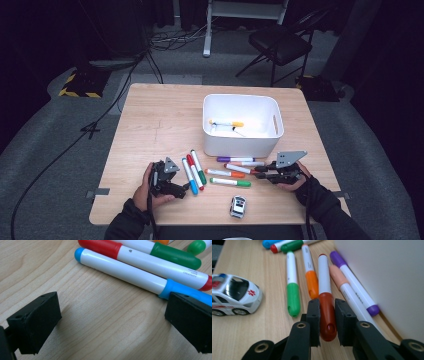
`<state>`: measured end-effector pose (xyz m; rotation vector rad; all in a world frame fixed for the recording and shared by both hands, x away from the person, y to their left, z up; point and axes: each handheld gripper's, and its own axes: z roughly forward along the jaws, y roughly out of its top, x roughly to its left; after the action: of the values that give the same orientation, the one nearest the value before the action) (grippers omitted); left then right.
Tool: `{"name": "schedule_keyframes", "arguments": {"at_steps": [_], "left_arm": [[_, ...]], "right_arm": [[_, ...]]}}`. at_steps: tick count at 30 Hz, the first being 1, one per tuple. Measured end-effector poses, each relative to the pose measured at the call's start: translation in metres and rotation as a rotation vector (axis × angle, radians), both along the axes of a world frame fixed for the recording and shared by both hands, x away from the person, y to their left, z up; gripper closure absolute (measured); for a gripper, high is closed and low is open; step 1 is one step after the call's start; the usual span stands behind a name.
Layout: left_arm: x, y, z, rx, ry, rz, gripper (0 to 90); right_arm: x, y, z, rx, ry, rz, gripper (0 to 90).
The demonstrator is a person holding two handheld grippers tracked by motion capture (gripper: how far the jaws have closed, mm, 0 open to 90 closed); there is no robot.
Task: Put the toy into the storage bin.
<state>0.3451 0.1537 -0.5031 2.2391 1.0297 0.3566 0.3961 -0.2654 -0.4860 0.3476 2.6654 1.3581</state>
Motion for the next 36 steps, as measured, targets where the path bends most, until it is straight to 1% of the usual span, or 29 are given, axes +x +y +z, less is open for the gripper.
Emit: {"name": "schedule_keyframes", "arguments": {"at_steps": [5, 8, 9, 11, 13, 15, 16, 20, 23, 24, 27, 30, 31, 36], "left_arm": [[0.0, 0.0, 0.0, -0.001, -0.002, 0.002, 0.6], [0.0, 0.0, 0.0, 0.0, -0.002, 0.001, 0.6], [0.0, 0.0, 0.0, -0.001, -0.002, 0.001, 0.6], [0.0, 0.0, 0.0, -0.001, -0.002, 0.002, 0.6], [0.0, 0.0, 0.0, -0.001, -0.002, 0.002, 0.6], [0.0, 0.0, 0.0, 0.0, 0.0, -0.001, 0.6], [0.0, 0.0, 0.0, -0.001, -0.002, 0.002, 0.6], [0.0, 0.0, 0.0, -0.001, -0.003, 0.002, 0.6], [0.0, 0.0, 0.0, -0.001, -0.002, 0.002, 0.6], [0.0, 0.0, 0.0, -0.001, -0.002, 0.002, 0.6], [0.0, 0.0, 0.0, -0.001, -0.003, 0.001, 0.6], [0.0, 0.0, 0.0, -0.001, -0.002, 0.002, 0.6], [0.0, 0.0, 0.0, -0.001, -0.003, 0.002, 0.6], [0.0, 0.0, 0.0, -0.001, -0.002, 0.001, 0.6]], "right_arm": [[-0.006, -0.008, 0.016, 0.035, -0.032, -0.002, 75.4], [-0.008, -0.014, 0.029, 0.075, -0.067, 0.014, 75.4], [-0.01, -0.015, 0.034, 0.097, -0.065, 0.013, 75.4], [-0.011, -0.019, 0.043, 0.115, -0.085, 0.024, 75.4], [-0.013, -0.021, 0.05, 0.128, -0.094, 0.03, 75.4], [-0.014, -0.022, 0.057, 0.127, -0.107, 0.043, 75.4], [-0.014, -0.022, 0.062, 0.136, -0.115, 0.047, 75.4], [-0.015, -0.025, 0.079, 0.149, -0.141, 0.048, 75.4], [-0.013, -0.027, 0.094, 0.169, -0.157, 0.04, 75.4], [-0.013, -0.028, 0.097, 0.169, -0.157, 0.039, 75.4], [-0.01, -0.028, 0.109, 0.156, -0.192, 0.044, 75.4], [-0.008, -0.028, 0.118, 0.159, -0.206, 0.04, 75.4], [-0.007, -0.028, 0.121, 0.154, -0.219, 0.04, 75.4], [0.001, -0.028, 0.135, 0.166, -0.233, 0.021, 75.4]]}}
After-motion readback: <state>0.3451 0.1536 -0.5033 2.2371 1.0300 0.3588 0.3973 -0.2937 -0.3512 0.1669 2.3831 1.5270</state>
